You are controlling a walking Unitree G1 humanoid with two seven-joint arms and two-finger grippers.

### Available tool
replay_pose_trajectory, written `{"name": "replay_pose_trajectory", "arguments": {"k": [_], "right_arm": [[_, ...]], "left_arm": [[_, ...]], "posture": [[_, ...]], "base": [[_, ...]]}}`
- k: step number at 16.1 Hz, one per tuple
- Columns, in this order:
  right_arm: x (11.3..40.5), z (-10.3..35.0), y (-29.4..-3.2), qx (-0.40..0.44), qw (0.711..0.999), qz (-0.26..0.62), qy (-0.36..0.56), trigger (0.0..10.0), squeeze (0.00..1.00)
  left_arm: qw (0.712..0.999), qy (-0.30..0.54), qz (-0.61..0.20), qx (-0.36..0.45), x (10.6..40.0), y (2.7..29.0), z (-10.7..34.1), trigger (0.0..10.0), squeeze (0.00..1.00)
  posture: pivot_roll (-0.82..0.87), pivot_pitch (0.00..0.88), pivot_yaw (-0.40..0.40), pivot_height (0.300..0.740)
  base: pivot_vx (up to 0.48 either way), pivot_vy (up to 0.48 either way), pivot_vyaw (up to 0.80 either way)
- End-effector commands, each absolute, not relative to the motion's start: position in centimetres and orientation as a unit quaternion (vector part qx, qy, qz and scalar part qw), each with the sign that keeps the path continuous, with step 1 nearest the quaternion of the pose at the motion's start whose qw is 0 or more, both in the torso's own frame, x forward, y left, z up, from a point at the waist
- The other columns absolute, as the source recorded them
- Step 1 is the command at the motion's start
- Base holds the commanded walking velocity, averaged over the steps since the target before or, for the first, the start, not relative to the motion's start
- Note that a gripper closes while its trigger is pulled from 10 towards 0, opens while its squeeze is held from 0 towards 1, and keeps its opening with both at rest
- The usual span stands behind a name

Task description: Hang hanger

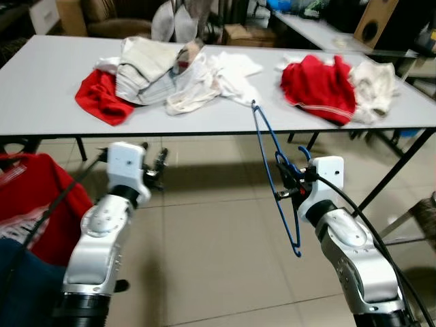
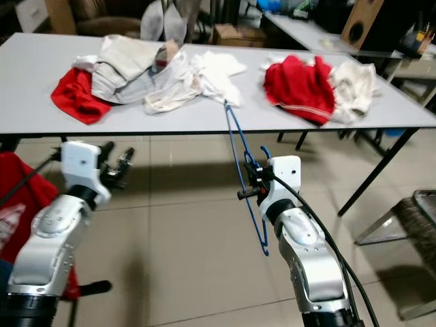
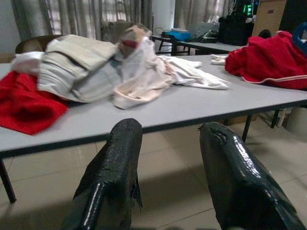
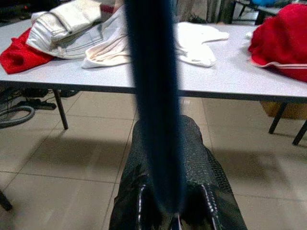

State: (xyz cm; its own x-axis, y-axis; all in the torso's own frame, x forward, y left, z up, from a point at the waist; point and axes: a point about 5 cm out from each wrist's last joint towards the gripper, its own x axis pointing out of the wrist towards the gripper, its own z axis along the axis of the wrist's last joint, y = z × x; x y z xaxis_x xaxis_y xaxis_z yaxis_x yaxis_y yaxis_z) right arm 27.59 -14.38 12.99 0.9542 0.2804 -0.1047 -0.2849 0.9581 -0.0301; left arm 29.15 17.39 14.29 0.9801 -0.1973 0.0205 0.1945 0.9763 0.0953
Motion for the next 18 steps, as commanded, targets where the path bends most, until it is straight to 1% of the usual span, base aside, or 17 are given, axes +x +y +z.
{"name": "replay_pose_trajectory", "arguments": {"k": [1,3,4,5,7,10,11,14,18], "right_arm": [[27.6,13.0,-15.1,-0.033,0.99,0.132,0.049,10.0,0.0],[27.7,13.0,-15.1,-0.033,0.99,0.132,0.048,10.0,0.0],[27.7,13.0,-15.1,-0.033,0.99,0.131,0.048,10.0,0.0],[27.7,13.0,-15.2,-0.033,0.99,0.13,0.048,10.0,0.0],[27.7,13.0,-15.3,-0.032,0.99,0.126,0.048,10.0,0.0],[27.9,13.0,-15.6,-0.022,0.992,0.116,0.052,10.0,0.0],[27.9,13.0,-15.7,-0.023,0.992,0.113,0.053,10.0,0.0],[28.0,13.0,-16.0,-0.026,0.993,0.106,0.054,10.0,0.0],[28.2,13.1,-16.2,-0.033,0.993,0.1,0.052,10.0,0.0]], "left_arm": [[0.992,-0.015,-0.118,0.043,29.2,16.2,14.2,10.0,0.0],[0.992,-0.014,-0.117,0.042,29.2,16.2,14.2,10.0,0.0],[0.99,-0.001,-0.138,-0.027,29.0,16.0,14.1,10.0,1.0],[0.989,0.0,-0.144,-0.038,29.0,16.0,14.0,10.0,1.0],[0.991,0.006,-0.13,-0.022,29.1,16.0,14.0,10.0,1.0],[0.99,0.003,-0.138,0.004,29.3,15.9,13.9,10.0,1.0],[0.99,-0.001,-0.137,0.009,29.3,16.0,13.8,10.0,1.0],[0.99,0.001,-0.137,0.011,29.3,15.9,13.7,10.0,1.0],[0.991,-0.001,-0.132,0.015,29.5,16.0,13.7,10.0,1.0]], "posture": [[-0.06,0.0,-0.08,0.74],[-0.05,0.0,-0.079,0.74],[-0.06,0.0,-0.076,0.74],[-0.06,0.0,-0.076,0.74],[-0.06,0.0,-0.075,0.74],[-0.06,0.0,-0.075,0.74],[-0.06,0.0,-0.074,0.74],[-0.06,0.0,-0.079,0.74],[-0.07,0.0,-0.081,0.74]], "base": [[0.0,-0.334,0.0],[0.0,-0.334,0.0],[0.0,0.0,0.0],[0.0,0.0,0.0],[0.0,0.0,0.0],[0.0,0.0,0.0],[0.0,0.0,-0.63],[0.385,0.0,-0.8],[0.417,0.0,0.0]]}}
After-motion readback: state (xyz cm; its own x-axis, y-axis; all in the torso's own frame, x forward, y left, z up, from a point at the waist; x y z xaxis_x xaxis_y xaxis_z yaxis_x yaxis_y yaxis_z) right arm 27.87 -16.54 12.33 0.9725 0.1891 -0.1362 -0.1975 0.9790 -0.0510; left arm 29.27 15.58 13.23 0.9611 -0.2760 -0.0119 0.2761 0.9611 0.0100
